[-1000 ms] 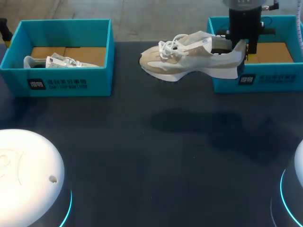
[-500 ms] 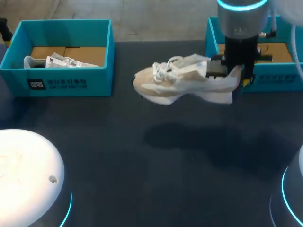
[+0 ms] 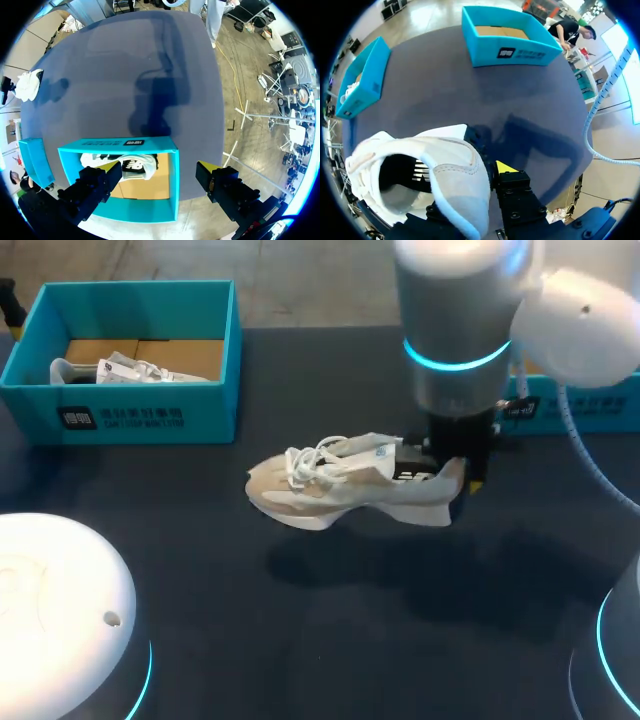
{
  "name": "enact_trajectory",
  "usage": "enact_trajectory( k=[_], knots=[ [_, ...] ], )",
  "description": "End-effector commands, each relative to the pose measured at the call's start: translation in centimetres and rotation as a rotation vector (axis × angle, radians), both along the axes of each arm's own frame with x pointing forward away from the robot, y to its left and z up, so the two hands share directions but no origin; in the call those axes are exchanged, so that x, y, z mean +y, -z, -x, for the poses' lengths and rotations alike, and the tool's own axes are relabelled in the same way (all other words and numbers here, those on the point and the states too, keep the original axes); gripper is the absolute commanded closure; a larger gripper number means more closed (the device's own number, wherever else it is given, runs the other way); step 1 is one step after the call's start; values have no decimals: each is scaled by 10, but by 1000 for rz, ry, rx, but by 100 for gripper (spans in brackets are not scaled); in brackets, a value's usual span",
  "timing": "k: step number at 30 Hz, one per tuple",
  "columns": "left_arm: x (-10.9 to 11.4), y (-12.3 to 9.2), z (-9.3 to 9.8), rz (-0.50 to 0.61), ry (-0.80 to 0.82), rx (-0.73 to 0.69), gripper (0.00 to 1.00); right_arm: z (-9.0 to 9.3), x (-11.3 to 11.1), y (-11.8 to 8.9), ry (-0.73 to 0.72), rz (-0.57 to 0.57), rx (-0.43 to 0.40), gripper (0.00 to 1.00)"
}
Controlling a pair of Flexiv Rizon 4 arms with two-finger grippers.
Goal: Take the shoe out of the shoebox, open the shoe tongue, remove and reinsert the insole, then place the shoe into the shoebox
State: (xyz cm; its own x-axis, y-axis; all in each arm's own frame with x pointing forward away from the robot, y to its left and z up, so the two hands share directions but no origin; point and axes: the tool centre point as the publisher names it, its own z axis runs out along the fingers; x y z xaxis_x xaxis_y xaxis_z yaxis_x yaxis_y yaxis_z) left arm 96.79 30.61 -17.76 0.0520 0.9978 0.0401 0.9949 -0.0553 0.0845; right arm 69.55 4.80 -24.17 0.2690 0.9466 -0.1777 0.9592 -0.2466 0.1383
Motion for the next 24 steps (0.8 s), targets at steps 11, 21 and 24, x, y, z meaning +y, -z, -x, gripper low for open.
enact_trajectory(
  k=[11, 21, 24],
  knots=[
    [0, 0, 1, -3, 0, -3, 0, 32, 36, 44, -7, 39, 35, 100],
    [0, 0, 1, -3, 0, -3, 0, 47, 51, 78, 27, 57, 60, 100],
    [0, 0, 1, -3, 0, -3, 0, 51, 53, 83, 39, 54, 57, 100]
  ],
)
